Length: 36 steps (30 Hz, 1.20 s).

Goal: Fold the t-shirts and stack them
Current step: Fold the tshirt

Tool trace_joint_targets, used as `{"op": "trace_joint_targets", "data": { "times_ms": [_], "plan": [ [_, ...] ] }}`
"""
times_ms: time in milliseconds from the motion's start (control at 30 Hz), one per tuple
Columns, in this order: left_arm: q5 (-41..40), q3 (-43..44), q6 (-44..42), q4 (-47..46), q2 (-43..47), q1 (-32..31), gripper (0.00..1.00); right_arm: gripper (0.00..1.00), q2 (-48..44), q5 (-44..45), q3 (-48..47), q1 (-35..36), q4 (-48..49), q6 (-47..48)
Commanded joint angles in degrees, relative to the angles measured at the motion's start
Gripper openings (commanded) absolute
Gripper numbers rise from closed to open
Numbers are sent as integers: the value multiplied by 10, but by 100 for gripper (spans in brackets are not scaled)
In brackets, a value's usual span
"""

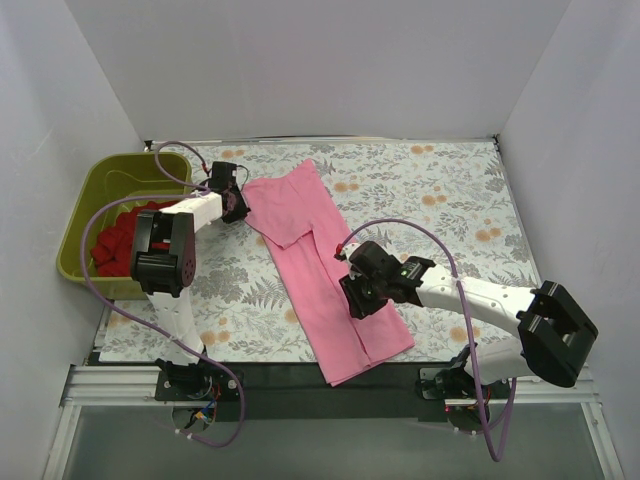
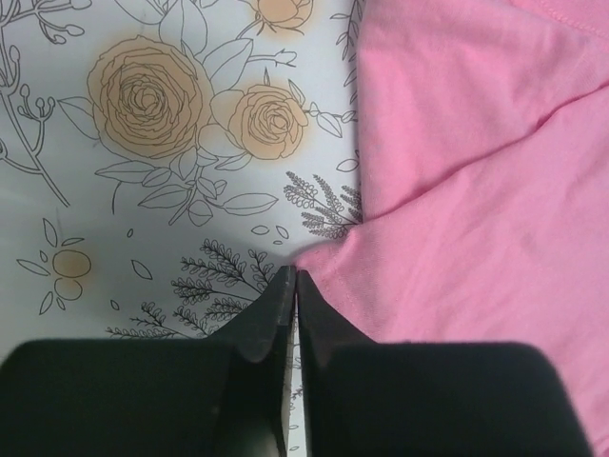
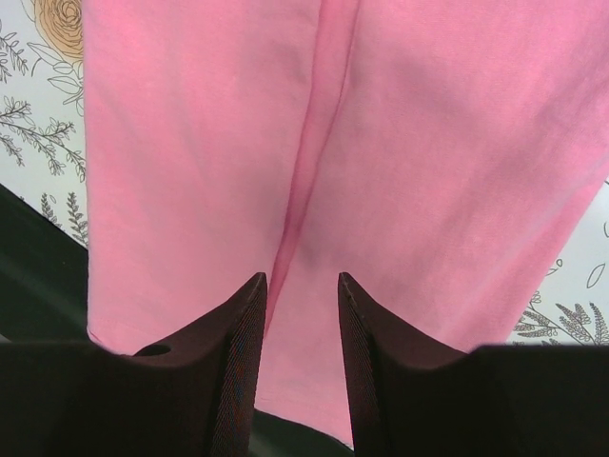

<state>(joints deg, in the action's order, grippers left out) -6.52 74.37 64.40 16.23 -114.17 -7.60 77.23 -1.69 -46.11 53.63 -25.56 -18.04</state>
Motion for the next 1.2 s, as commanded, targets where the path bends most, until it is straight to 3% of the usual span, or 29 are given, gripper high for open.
{"op": "trace_joint_targets", "data": {
  "times_ms": [0,333,533,1167],
  "plan": [
    [2,0,-14,26,-15,-4,3,37,-12,-5,4,-1,13,-6],
    [1,64,-27,45,26,-38,0,37,-23,-5,10,-1,14,-9],
    [3,139,-15,75,0,-55,0,37,-28,-3,14,0,14,-11],
    [35,252,39,97,-112,-81,0,37,-24,-11,27,-2,20,-13]
  ]
}}
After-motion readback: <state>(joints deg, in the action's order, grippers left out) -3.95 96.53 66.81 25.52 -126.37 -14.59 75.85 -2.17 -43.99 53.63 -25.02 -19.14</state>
